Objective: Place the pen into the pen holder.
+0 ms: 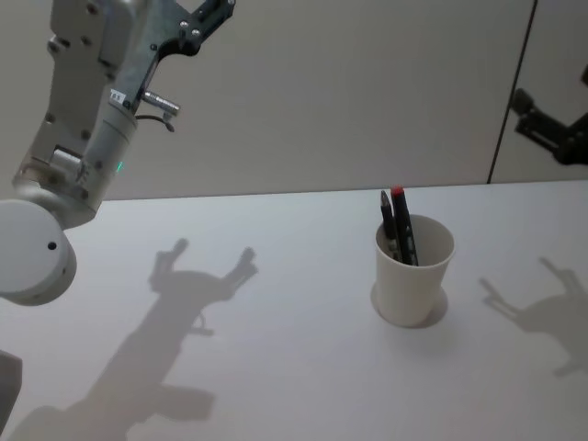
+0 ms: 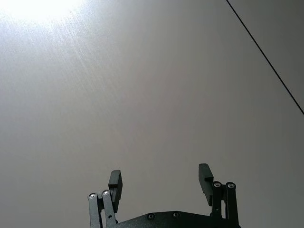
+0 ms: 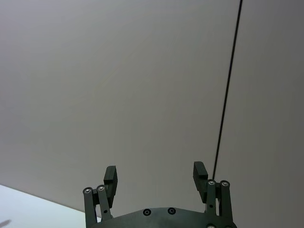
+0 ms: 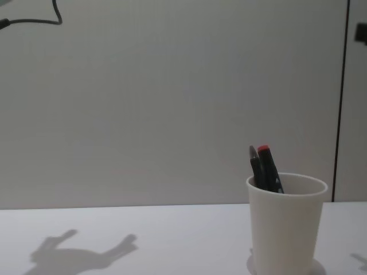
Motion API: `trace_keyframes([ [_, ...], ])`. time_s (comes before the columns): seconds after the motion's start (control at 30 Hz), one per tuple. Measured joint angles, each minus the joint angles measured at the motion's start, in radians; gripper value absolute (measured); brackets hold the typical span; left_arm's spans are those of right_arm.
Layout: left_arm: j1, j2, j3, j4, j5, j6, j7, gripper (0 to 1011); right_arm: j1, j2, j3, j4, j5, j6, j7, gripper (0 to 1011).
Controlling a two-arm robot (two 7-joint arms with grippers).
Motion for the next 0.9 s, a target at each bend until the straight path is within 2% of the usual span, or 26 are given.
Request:
trace_keyframes([
  [0.33,0.000,0.000,0.000,0.000,0.000,0.000,0.000,1000,-0.010,0.034,0.032,-0.017,0.004,-0.008,-0.041,1001],
  [0.53,0.000,0.000,0.000,0.000,0.000,0.000,0.000,1001,-0.012,0.040,0.039,-0.021,0.004,-0.010,-0.049,1001],
  [0.7,0.004,0.000,0.009,0.010,-0.009,0.001,0.000,1001,-0.014,0.033,0.038,-0.019,0.000,-0.010,-0.049,1001],
  [0.9,0.024,0.002,0.054,0.058,-0.061,0.010,-0.003,1001,-0.024,-0.003,0.032,0.000,-0.030,-0.009,-0.039,1001],
])
